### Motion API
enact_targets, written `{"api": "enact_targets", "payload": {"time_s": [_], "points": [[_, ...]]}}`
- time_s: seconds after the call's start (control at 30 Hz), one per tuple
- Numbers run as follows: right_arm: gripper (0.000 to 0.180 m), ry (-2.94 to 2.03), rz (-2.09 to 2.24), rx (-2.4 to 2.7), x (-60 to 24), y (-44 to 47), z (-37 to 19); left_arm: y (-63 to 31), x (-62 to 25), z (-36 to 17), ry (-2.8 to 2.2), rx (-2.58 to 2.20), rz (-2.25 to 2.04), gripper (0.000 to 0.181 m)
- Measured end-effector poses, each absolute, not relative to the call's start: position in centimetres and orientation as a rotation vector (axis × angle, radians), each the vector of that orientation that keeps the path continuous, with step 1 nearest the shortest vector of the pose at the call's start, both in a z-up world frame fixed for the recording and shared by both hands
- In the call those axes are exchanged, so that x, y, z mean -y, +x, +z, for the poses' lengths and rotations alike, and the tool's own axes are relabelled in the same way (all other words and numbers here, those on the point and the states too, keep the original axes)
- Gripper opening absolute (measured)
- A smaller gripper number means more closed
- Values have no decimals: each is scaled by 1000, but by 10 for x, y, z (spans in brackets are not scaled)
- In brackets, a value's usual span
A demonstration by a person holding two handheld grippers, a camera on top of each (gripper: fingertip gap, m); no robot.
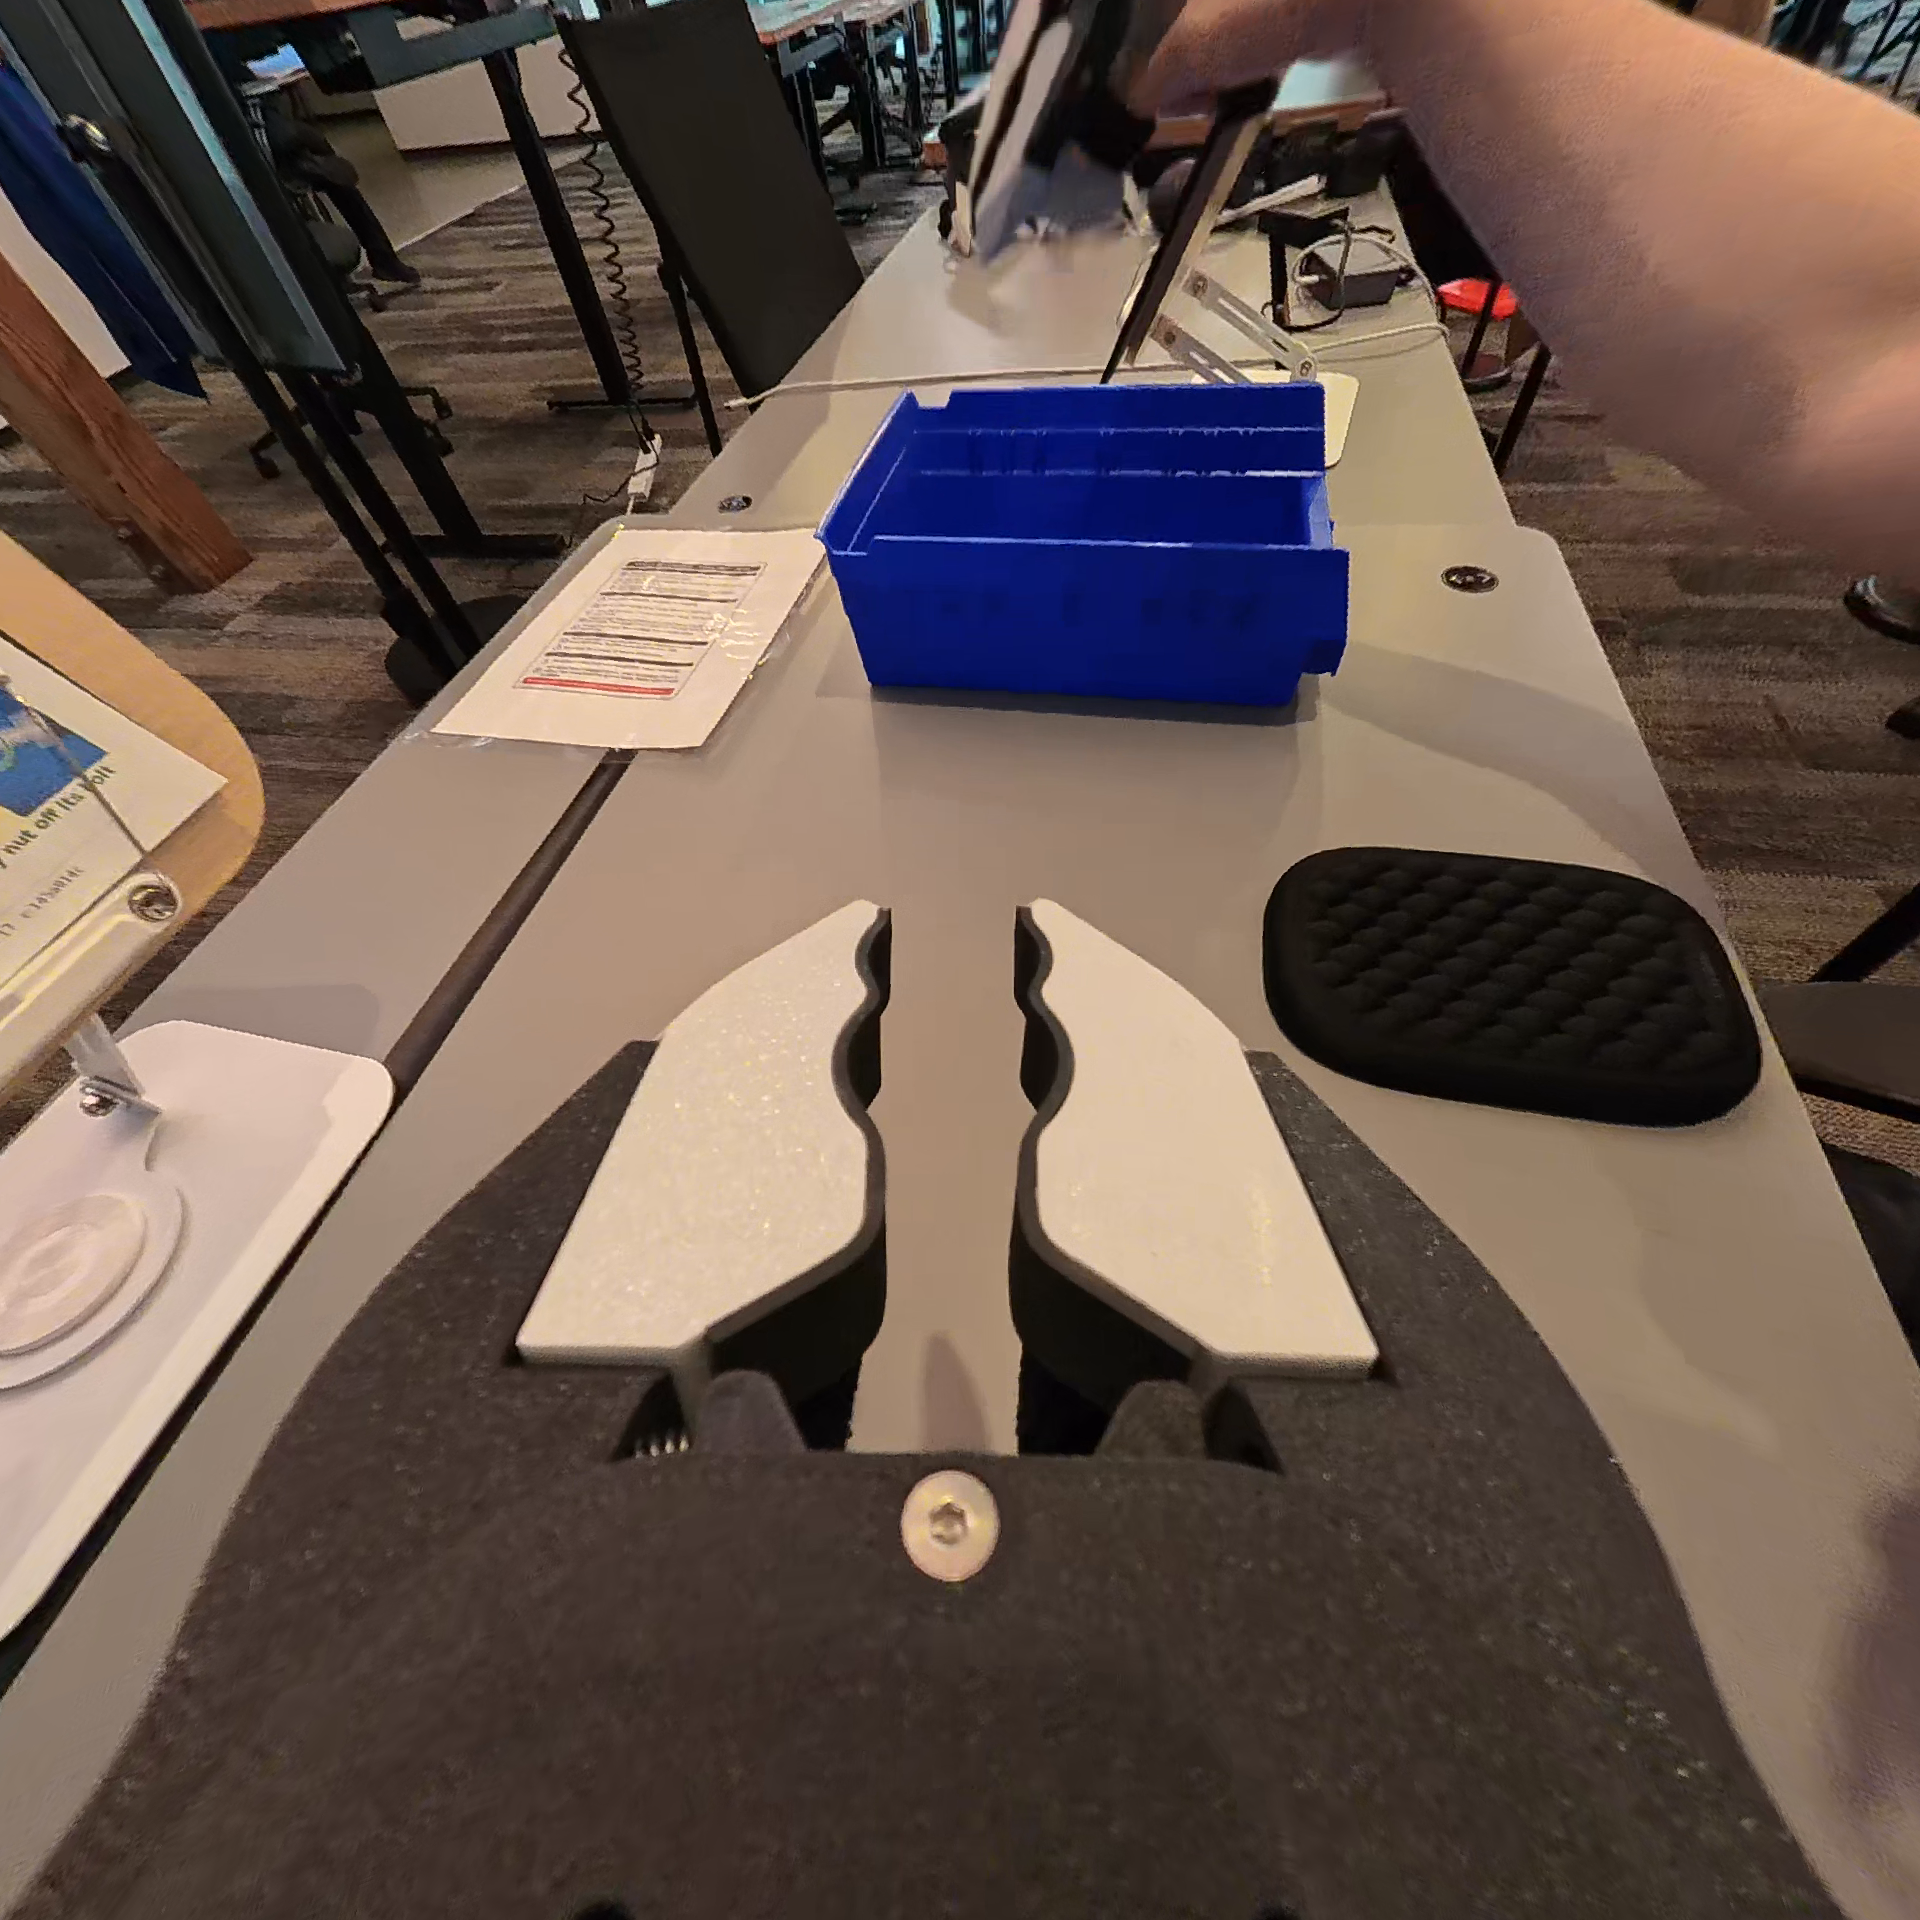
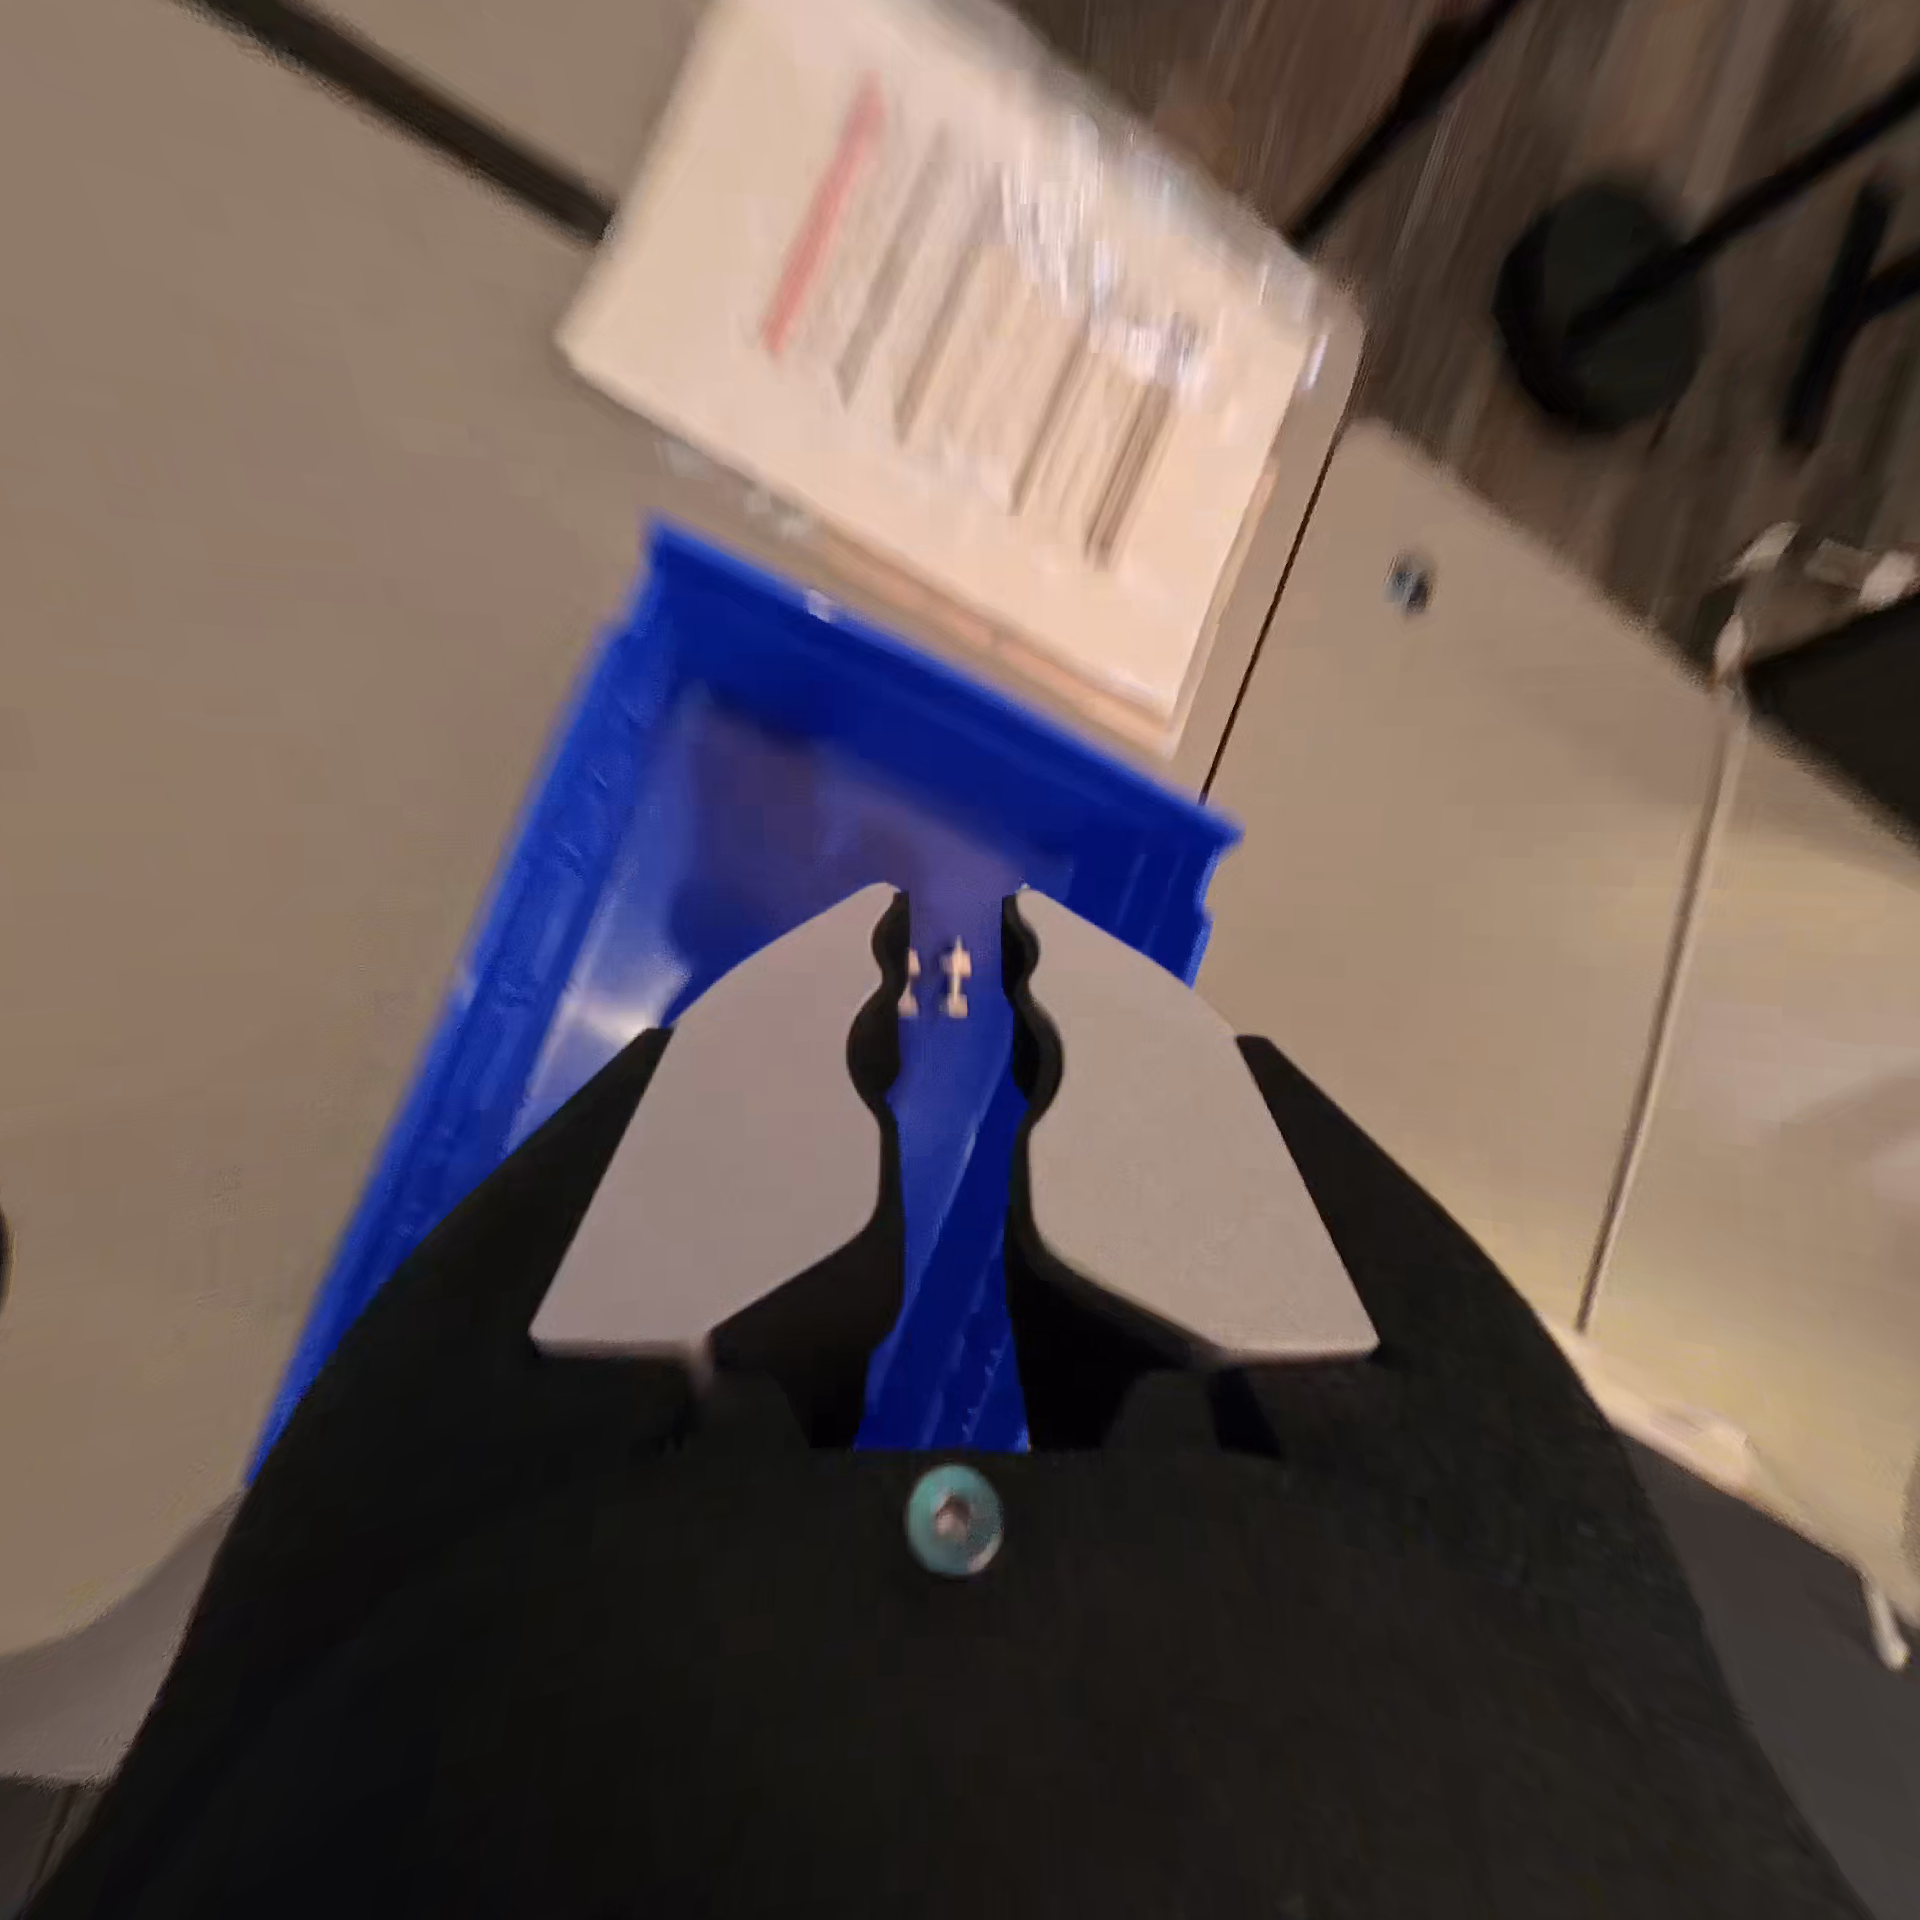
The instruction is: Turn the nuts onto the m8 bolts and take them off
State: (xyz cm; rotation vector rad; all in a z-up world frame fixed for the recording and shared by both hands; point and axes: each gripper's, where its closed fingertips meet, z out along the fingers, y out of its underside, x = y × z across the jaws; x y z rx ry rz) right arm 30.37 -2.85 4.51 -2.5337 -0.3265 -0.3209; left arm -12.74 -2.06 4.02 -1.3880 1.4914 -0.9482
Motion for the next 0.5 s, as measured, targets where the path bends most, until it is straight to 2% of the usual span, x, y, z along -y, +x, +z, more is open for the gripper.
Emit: {"api": "enact_targets", "payload": {"time_s": [0.13, 0.23, 0.37, 0.43, 0.5], "points": [[19, -2143, -252, 448, 9, 212, 130, -130, 17, 46, -1388, -1452, -953, 22], [19, -1862, -113, 539, 3, 123, 171, -133, 11, 50, -1398, -1412, -938, 22], [26, -1678, 121, 653, -4, 5, 180, -140, -2, 54, -1426, -1343, -928, 22], [16, -1621, 127, 689, -10, -37, 176, -146, -9, 57, -1444, -1303, -925, 22], [15, -1599, 111, 697, -19, -68, 168, -153, -16, 60, -1463, -1265, -919, 22]]}}
